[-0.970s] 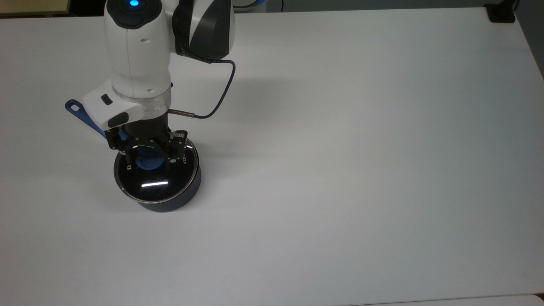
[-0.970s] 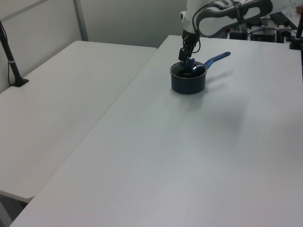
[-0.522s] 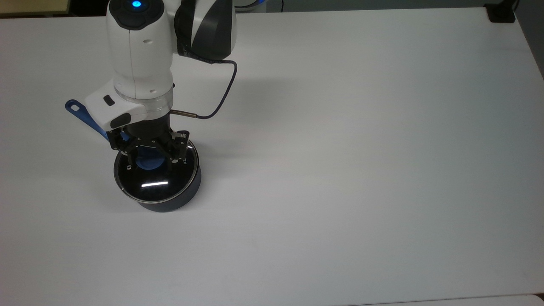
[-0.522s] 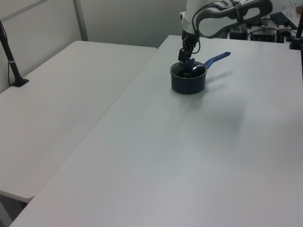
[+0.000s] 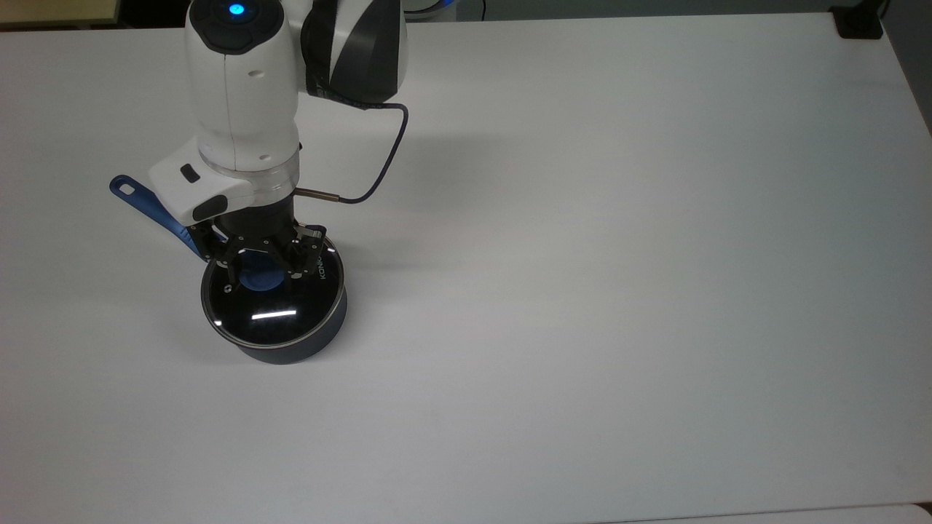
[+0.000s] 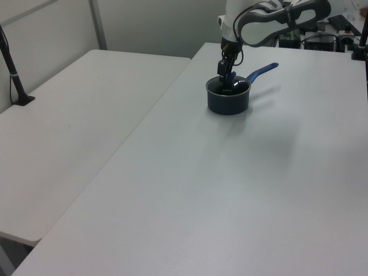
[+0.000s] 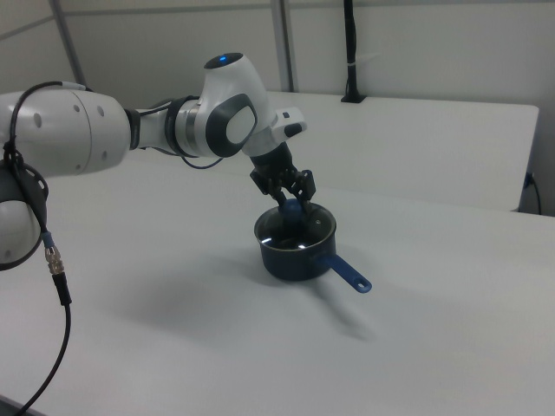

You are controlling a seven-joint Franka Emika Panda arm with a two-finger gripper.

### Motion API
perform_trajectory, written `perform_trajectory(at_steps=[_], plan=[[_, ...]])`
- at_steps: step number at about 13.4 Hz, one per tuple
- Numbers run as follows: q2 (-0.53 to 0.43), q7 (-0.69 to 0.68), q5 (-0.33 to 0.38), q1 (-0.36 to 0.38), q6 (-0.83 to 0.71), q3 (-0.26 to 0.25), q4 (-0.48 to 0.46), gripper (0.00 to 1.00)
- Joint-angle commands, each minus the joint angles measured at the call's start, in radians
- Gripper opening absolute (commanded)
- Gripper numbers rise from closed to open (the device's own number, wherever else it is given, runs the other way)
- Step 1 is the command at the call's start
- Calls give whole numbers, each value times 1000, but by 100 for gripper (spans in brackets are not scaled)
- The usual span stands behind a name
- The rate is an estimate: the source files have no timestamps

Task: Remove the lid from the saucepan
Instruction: 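Close the gripper around the blue knob of the glass lid, then lift the glass lid up off the saucepan rim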

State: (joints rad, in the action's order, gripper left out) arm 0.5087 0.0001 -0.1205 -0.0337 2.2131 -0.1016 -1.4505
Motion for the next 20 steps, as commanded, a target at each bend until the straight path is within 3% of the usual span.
perform_trajectory(at_steps=[1,4,13,20], plan=[[-10,-9,1,11,-20,3,-7,39],[-16,-9,2,6,-20,3,-4,32],[-85,-6,7,2,-56,-10,-1,31],[-203,-6,7,66,-139,6,-119,31]])
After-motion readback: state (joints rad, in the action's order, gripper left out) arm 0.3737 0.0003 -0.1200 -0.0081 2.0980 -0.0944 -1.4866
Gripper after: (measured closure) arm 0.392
